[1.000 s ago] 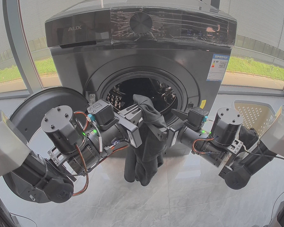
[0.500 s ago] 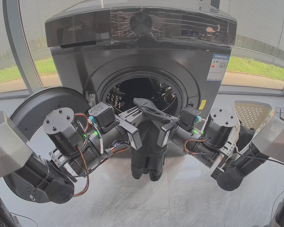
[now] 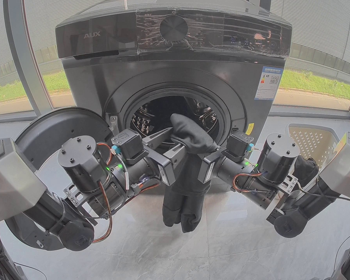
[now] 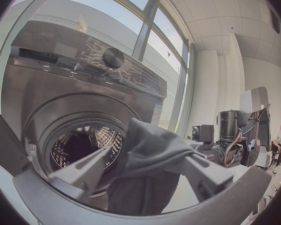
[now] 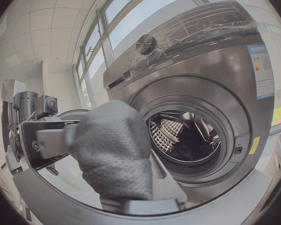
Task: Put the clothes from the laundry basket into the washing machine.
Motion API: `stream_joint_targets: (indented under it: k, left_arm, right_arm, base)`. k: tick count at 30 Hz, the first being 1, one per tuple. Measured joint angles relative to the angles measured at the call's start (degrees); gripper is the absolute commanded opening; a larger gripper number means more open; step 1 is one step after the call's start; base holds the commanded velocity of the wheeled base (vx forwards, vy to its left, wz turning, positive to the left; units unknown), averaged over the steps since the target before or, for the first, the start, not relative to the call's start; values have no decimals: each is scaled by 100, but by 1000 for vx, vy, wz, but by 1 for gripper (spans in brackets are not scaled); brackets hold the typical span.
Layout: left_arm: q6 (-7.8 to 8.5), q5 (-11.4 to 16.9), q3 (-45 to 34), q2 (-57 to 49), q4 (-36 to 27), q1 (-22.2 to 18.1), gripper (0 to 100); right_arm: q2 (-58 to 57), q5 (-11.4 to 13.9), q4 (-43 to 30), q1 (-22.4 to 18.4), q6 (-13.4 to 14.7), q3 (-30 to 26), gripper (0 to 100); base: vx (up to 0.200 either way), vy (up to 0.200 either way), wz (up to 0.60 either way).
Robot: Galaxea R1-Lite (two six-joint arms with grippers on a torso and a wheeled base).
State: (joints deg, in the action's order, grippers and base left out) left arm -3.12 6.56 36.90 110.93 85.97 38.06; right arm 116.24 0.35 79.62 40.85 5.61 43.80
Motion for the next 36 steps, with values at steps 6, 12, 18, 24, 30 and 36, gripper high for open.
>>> stream_joint_targets:
  k: [6, 12, 18, 24, 30, 36]
  left_arm:
    - [-169, 74, -196, -11, 145, -251, 100]
    - [-295, 683, -789, 20, 239, -344, 100]
    - [-456, 1317, -1172, 229, 255, -402, 100]
    - [-435, 1552, -1207, 675, 260, -603, 100]
    - [-396, 1575, -896, 1230, 261, -719, 100]
    - [-385, 1580, -405, 1729, 263, -747, 100]
  right_arm:
    - [-80, -9, 4, -290, 13, -105, 0]
    - [-262, -9, -22, -389, 22, -161, 0]
    - [-411, -11, -30, -347, 33, -183, 0]
    - [-513, -11, -5, -334, 41, -207, 0]
    - [-601, -13, -2, -262, 52, -243, 0]
    - [-664, -13, -11, -180, 55, -257, 0]
  base:
    - [0, 0, 0]
    - [0, 0, 0]
    - [0, 0, 0]
    - [0, 0, 0]
    - [0, 0, 0]
    - [0, 0, 0]
